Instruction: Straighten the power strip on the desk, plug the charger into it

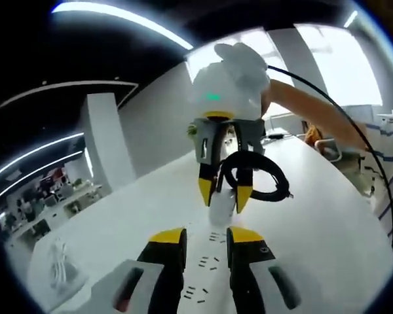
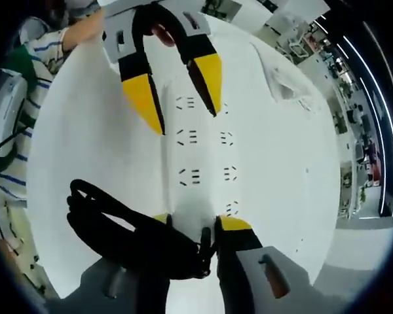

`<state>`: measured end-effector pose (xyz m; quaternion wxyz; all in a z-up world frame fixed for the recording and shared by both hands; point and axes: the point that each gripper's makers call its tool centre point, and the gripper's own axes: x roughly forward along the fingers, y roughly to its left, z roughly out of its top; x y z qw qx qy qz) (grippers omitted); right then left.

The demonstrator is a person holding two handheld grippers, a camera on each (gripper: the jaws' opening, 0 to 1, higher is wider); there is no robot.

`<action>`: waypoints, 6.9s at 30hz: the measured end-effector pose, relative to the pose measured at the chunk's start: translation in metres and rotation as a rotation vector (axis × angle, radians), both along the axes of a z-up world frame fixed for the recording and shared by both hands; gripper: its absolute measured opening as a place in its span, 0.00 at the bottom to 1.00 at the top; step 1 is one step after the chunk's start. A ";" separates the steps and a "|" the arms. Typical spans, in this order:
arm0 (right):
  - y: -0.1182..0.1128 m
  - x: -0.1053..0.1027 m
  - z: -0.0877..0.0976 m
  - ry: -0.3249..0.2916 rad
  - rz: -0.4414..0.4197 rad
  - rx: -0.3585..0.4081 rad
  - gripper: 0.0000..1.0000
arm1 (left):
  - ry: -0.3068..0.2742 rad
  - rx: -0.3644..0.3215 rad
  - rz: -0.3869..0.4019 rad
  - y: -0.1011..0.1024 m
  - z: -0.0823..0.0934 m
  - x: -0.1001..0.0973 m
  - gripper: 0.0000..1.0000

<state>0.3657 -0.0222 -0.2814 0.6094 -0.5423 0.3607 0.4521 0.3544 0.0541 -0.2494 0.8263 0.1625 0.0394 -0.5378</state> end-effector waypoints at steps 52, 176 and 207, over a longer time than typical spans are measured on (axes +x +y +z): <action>0.000 0.006 -0.010 0.095 0.006 -0.011 0.26 | -0.001 0.005 0.014 0.002 0.002 0.001 0.24; -0.030 -0.003 -0.029 -0.022 -0.027 0.728 0.23 | 0.265 0.355 0.134 0.082 -0.070 0.003 0.24; -0.033 0.008 -0.033 -0.047 -0.078 0.706 0.22 | 0.240 0.326 0.205 0.078 -0.071 0.021 0.20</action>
